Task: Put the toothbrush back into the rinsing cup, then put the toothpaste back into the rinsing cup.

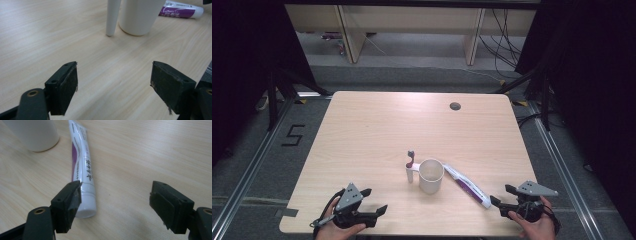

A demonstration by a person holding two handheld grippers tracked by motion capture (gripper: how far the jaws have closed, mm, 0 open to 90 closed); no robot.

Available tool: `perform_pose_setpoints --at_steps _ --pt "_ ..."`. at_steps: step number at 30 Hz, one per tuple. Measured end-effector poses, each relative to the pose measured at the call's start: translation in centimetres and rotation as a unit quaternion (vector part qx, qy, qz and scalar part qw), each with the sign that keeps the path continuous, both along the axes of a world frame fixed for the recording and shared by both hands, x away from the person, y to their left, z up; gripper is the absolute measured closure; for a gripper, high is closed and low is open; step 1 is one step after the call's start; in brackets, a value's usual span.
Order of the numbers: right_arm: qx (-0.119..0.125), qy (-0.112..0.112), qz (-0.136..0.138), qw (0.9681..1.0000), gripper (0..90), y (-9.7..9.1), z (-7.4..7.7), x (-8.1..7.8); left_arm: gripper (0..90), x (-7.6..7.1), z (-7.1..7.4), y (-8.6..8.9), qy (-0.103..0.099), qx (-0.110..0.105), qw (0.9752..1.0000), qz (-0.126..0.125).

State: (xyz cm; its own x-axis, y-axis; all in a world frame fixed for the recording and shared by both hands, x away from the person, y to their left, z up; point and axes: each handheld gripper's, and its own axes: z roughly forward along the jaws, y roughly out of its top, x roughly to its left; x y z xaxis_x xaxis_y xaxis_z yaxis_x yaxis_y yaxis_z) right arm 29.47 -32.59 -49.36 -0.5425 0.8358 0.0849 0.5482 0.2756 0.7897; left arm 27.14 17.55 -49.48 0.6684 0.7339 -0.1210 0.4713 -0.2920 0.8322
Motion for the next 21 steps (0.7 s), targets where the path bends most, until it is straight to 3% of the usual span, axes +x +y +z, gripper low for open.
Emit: perform_pose_setpoints --at_steps 9,12,13,14,17,19,21 --pt "-0.005 0.001 0.006 1.0000 26.2 0.2 0.1 0.0 16.5 -1.6 -0.7 -0.3 0.009 0.032 0.9992 -0.023" --pt "-0.002 -0.002 0.008 1.0000 26.9 0.3 0.1 0.2 16.4 -1.8 -1.0 -0.6 0.009 0.028 0.9993 -0.024" --pt "-0.003 -0.003 0.010 0.9999 27.3 0.4 0.2 0.1 16.4 -1.8 -1.1 -0.5 0.011 0.043 0.9986 -0.029" --pt "0.000 -0.001 0.011 0.9999 27.3 0.5 0.3 0.1 16.3 -1.9 -1.3 -0.8 0.013 0.030 0.9992 -0.023" --pt "-0.005 -0.004 0.018 0.9998 27.7 0.7 0.7 0.2 16.3 -1.9 -1.3 -0.9 0.013 0.047 0.9983 -0.032" --pt "0.003 0.005 0.015 0.9999 29.0 1.1 0.9 0.1 16.3 -2.0 -1.3 -1.0 0.012 0.045 0.9984 -0.031" --pt "-0.004 -0.004 0.024 0.9997 29.0 1.2 1.2 0.4 16.3 -1.9 -1.4 -1.0 0.015 0.039 0.9988 -0.027"
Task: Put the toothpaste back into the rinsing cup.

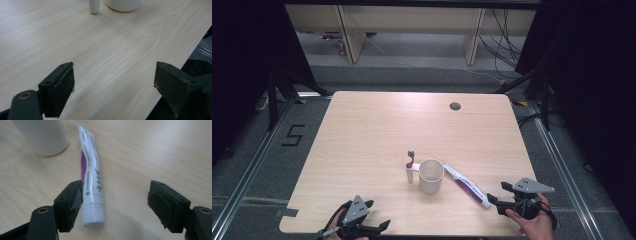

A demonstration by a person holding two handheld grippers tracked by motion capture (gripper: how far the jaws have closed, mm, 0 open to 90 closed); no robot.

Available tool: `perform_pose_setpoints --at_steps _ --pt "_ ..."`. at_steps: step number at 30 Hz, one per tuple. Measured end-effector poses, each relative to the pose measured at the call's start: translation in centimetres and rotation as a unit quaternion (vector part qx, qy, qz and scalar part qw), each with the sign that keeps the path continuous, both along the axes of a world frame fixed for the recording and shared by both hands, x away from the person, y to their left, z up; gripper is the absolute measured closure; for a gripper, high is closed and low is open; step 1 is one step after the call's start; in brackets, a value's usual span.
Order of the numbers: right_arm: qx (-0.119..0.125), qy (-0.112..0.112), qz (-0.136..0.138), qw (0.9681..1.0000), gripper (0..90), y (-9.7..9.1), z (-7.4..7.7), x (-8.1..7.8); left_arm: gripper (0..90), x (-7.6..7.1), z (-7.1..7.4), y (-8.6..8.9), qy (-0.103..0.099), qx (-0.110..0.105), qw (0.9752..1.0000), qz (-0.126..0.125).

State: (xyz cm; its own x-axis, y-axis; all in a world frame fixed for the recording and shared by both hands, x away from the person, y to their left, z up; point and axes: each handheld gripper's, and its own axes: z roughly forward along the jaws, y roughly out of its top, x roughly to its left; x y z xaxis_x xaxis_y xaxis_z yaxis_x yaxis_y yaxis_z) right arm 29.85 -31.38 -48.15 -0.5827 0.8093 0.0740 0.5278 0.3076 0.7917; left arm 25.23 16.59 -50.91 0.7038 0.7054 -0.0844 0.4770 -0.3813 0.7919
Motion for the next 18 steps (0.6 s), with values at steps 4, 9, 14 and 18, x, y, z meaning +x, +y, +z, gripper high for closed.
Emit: perform_pose_setpoints --at_steps 4,9,14,18 --pt "-0.004 0.013 0.002 0.9999 29.8 0.7 0.8 0.2 16.3 0.0 -0.2 -0.2 0.004 0.004 1.0000 0.000" --pt "-0.020 0.008 0.006 0.9997 29.8 1.3 1.4 1.0 16.4 0.2 -0.4 0.0 0.003 0.027 0.9996 -0.008" --pt "-0.040 0.027 0.026 0.9985 30.1 2.3 1.7 1.8 16.4 0.3 -0.5 0.1 0.002 0.025 0.9997 -0.001" --pt "-0.053 0.049 0.035 0.9967 32.7 3.5 1.7 2.6 16.6 0.3 -0.6 0.0 0.000 0.030 0.9996 0.000"
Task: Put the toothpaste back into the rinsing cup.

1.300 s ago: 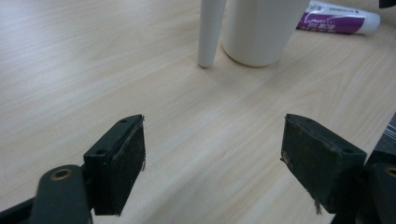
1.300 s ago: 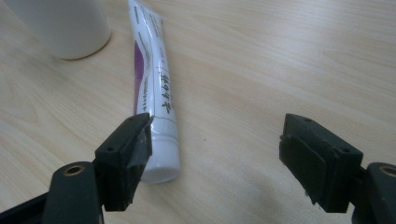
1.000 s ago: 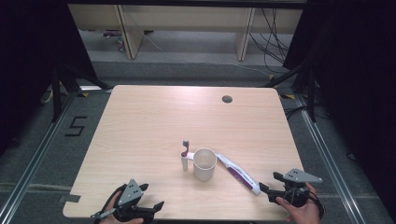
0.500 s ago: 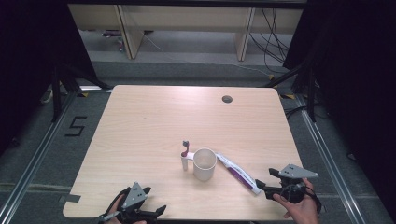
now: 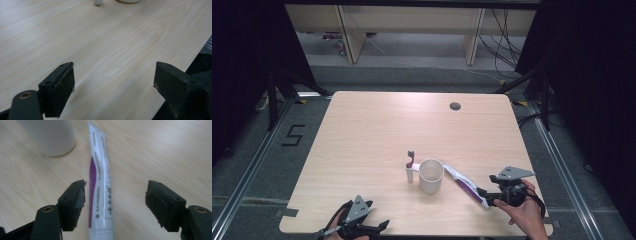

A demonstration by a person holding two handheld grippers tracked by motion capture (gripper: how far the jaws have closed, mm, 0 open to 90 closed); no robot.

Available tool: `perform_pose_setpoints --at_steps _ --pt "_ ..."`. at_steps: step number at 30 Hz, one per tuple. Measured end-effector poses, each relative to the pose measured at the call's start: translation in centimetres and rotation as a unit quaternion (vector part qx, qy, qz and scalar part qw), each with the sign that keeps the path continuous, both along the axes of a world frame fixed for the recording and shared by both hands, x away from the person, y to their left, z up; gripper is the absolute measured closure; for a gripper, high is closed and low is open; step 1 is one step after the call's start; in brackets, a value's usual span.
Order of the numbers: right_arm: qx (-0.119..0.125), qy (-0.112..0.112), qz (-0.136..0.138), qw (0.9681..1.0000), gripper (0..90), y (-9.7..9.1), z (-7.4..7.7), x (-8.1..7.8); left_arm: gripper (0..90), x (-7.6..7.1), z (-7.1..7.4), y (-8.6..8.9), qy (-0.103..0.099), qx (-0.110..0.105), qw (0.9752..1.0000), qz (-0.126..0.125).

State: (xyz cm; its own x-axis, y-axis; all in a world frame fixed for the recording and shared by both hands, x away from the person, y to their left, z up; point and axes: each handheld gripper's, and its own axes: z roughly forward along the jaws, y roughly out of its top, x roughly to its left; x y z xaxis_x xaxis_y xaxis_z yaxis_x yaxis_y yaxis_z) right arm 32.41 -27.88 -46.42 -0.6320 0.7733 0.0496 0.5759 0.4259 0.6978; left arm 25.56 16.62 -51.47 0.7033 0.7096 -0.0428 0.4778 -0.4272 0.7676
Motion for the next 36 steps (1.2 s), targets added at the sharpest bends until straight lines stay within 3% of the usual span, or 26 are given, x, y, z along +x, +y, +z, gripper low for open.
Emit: perform_pose_setpoints --at_steps 4,8,9,10,11,12,14,15,16,18,22,24,25,26,27,30,36 --pt "-0.012 0.014 0.004 0.9998 35.4 1.0 0.0 0.8 16.7 -0.1 0.0 0.0 0.005 -0.005 1.0000 -0.002" --pt "-0.038 0.005 0.028 0.9989 40.3 1.8 -0.3 1.9 16.7 0.1 -0.2 0.0 0.002 -0.003 1.0000 0.002" --pt "-0.040 0.025 0.022 0.9987 41.7 2.1 -0.3 1.9 16.7 0.0 -0.2 0.0 0.004 -0.008 0.9999 0.004" --pt "-0.044 0.010 0.035 0.9984 42.6 2.2 -0.4 2.3 16.7 0.0 -0.2 0.0 0.003 -0.009 0.9999 0.005" --pt "-0.045 0.043 0.019 0.9979 42.9 2.6 -0.2 2.2 16.7 0.0 -0.2 0.0 0.004 -0.007 1.0000 0.005" --pt "-0.047 0.015 0.037 0.9981 43.4 2.8 -0.5 2.7 16.7 0.0 -0.1 0.1 0.004 -0.006 1.0000 0.005" --pt "-0.046 0.052 0.021 0.9974 44.8 3.5 -0.3 2.7 16.7 0.0 -0.1 0.0 0.005 -0.012 0.9999 0.005" --pt "-0.051 0.046 0.038 0.9969 45.3 3.6 -0.4 3.1 16.7 0.0 -0.1 0.0 0.006 -0.013 0.9999 0.005" --pt "-0.047 0.038 0.035 0.9976 46.1 3.9 -0.7 3.3 16.7 0.0 -0.1 0.1 0.006 -0.013 0.9999 0.007" --pt "-0.060 0.054 0.039 0.9960 46.7 4.2 -0.7 3.6 16.7 0.1 -0.2 0.2 0.005 -0.010 0.9999 0.006" --pt "-0.078 0.061 0.052 0.9937 48.2 4.6 -0.9 4.4 16.7 0.0 -0.1 0.1 0.006 -0.012 0.9999 0.007" --pt "-0.081 0.100 0.025 0.9914 48.7 5.1 -0.8 4.4 16.7 -0.1 -0.2 0.0 0.006 -0.018 0.9998 0.009" --pt "-0.085 0.085 0.040 0.9920 48.7 5.1 -0.9 4.7 16.7 0.0 -0.1 0.1 0.007 -0.004 1.0000 0.002" --pt "-0.089 0.083 0.043 0.9916 49.6 5.3 -1.1 4.9 16.7 0.0 -0.2 0.1 0.006 -0.012 0.9999 0.003" --pt "-0.095 0.096 0.042 0.9900 50.2 5.5 -1.1 4.9 16.7 0.0 -0.2 0.1 0.006 -0.011 0.9999 0.003" --pt "-0.114 0.103 0.047 0.9870 51.8 5.8 -1.4 5.3 16.7 0.0 -0.2 0.1 0.008 -0.008 0.9999 0.003" --pt "-0.124 0.123 0.057 0.9830 54.6 6.2 -1.9 5.9 16.7 -0.1 -0.2 0.1 0.010 -0.004 0.9999 0.000"
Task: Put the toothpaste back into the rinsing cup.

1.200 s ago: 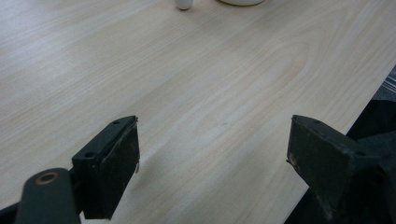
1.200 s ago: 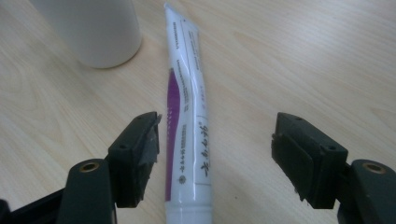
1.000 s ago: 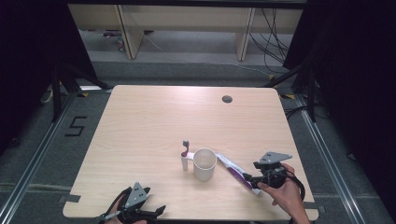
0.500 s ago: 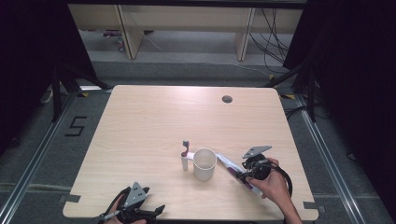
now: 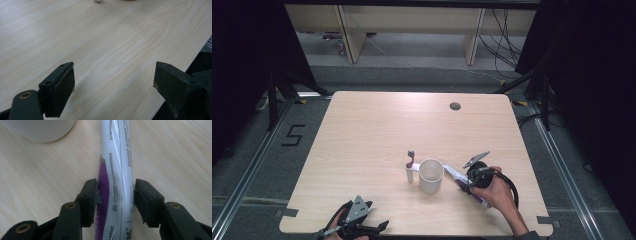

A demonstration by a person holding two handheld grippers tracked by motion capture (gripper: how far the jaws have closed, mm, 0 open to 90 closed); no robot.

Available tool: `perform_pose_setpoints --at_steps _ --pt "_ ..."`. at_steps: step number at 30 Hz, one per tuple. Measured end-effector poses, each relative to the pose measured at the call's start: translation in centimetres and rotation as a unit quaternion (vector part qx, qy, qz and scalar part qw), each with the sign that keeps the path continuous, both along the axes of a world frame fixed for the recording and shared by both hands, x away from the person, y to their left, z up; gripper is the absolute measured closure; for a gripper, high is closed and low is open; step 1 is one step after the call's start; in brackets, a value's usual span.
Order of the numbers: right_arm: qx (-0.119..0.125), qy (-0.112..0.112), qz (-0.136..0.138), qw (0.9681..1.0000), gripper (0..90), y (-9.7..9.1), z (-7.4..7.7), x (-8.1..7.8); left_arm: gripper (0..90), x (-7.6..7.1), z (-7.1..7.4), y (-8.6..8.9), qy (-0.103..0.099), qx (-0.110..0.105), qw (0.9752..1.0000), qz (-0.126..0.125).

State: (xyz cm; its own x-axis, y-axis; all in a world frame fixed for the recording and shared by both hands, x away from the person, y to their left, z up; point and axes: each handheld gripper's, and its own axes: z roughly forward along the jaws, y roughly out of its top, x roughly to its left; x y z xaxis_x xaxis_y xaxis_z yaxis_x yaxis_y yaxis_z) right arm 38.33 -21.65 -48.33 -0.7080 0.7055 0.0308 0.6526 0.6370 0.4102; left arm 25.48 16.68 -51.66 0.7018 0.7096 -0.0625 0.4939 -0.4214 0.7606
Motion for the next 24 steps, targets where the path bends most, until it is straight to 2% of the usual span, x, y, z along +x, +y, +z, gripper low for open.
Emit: perform_pose_setpoints --at_steps 1,3,4,5,6,7,8,10,11,12,13,17,19,20,21,23,24 --pt "0.003 0.008 -0.002 1.0000 55.7 0.0 0.0 0.1 16.7 0.0 0.0 0.0 0.000 0.000 1.0000 0.000" --pt "0.000 0.007 -0.006 1.0000 57.8 0.2 -0.1 0.3 16.7 0.0 0.0 0.0 0.000 0.000 1.0000 0.000" --pt "0.004 0.005 0.009 0.9999 59.9 0.1 0.0 0.4 16.7 0.0 0.0 0.0 0.000 -0.001 1.0000 -0.001" --pt "0.001 0.011 0.004 0.9999 60.1 0.2 0.1 0.3 16.7 0.0 0.0 0.0 -0.001 -0.001 1.0000 -0.001" --pt "-0.003 0.006 0.013 0.9999 60.2 0.2 0.0 0.5 16.7 0.0 0.0 0.1 0.000 0.000 1.0000 -0.001" --pt "-0.008 0.015 0.000 0.9999 60.4 0.4 0.1 0.4 16.7 0.0 0.0 0.0 -0.001 0.001 1.0000 0.000" --pt "-0.014 0.015 -0.001 0.9998 60.7 0.4 0.2 0.4 16.7 0.0 0.0 0.0 -0.001 0.001 1.0000 0.000" --pt "-0.014 0.018 0.012 0.9997 61.2 0.5 0.2 0.6 16.7 0.0 0.0 0.0 -0.003 0.001 1.0000 0.000" --pt "-0.026 0.020 0.003 0.9995 61.5 0.6 0.3 0.6 16.7 0.0 0.0 0.0 -0.004 0.001 1.0000 0.001" --pt "-0.025 0.027 0.006 0.9993 61.8 0.7 0.4 0.6 16.7 0.0 0.0 0.0 -0.004 0.002 1.0000 0.002" --pt "-0.030 0.020 0.020 0.9992 62.1 0.6 0.4 0.8 16.7 0.0 0.0 0.0 -0.005 0.002 1.0000 0.002" --pt "-0.037 0.029 0.026 0.9985 64.6 0.6 0.6 0.8 16.7 0.0 -0.1 0.0 -0.004 0.009 1.0000 0.000" --pt "-0.039 0.035 0.029 0.9982 68.9 0.5 0.9 0.8 16.7 0.0 -0.1 0.0 -0.006 0.008 0.9999 0.000" --pt "-0.035 0.031 0.037 0.9982 75.5 0.4 0.9 0.8 16.7 0.0 -0.1 0.0 -0.005 0.009 0.9999 0.001" --pt "-0.033 0.036 0.041 0.9979 75.8 0.4 1.2 0.7 16.7 0.0 -0.1 0.0 -0.005 0.009 0.9999 0.000" --pt "-0.045 0.039 0.044 0.9973 75.9 0.6 1.1 0.6 16.7 -0.1 -0.1 0.0 -0.005 0.009 0.9999 0.000" --pt "-0.045 0.044 0.036 0.9974 75.9 0.6 1.1 0.6 16.7 -0.1 -0.1 -0.1 -0.006 0.010 0.9999 0.002"
